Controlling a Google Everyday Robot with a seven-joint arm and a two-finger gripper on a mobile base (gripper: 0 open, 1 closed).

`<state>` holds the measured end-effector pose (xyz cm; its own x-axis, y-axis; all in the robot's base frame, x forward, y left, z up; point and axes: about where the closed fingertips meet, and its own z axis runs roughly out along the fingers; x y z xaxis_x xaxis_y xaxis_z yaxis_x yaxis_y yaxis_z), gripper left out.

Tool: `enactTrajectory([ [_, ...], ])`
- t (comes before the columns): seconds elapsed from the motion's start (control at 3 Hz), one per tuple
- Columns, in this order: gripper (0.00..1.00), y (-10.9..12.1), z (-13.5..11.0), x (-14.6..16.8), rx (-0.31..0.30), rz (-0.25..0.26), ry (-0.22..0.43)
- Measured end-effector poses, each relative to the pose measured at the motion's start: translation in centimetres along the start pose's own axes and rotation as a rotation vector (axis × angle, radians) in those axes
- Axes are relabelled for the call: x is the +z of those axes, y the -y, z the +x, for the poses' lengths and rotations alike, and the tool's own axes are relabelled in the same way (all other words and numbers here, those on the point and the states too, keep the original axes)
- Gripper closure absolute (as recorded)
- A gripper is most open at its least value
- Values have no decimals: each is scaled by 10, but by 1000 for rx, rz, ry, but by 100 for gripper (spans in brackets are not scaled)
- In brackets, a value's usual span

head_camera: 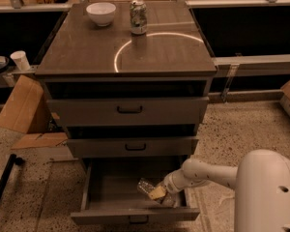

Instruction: Place water bottle into bottom drawer

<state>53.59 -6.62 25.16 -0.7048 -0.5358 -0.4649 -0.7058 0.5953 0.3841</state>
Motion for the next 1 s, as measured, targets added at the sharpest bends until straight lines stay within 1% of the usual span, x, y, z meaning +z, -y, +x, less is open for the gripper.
enactTrajectory([
  [0.33,74,28,7,12,37,-20,27],
  [0.67,51,44,11,23,64,-41,37],
  [1.0,20,53,13,31,76,-57,35],
])
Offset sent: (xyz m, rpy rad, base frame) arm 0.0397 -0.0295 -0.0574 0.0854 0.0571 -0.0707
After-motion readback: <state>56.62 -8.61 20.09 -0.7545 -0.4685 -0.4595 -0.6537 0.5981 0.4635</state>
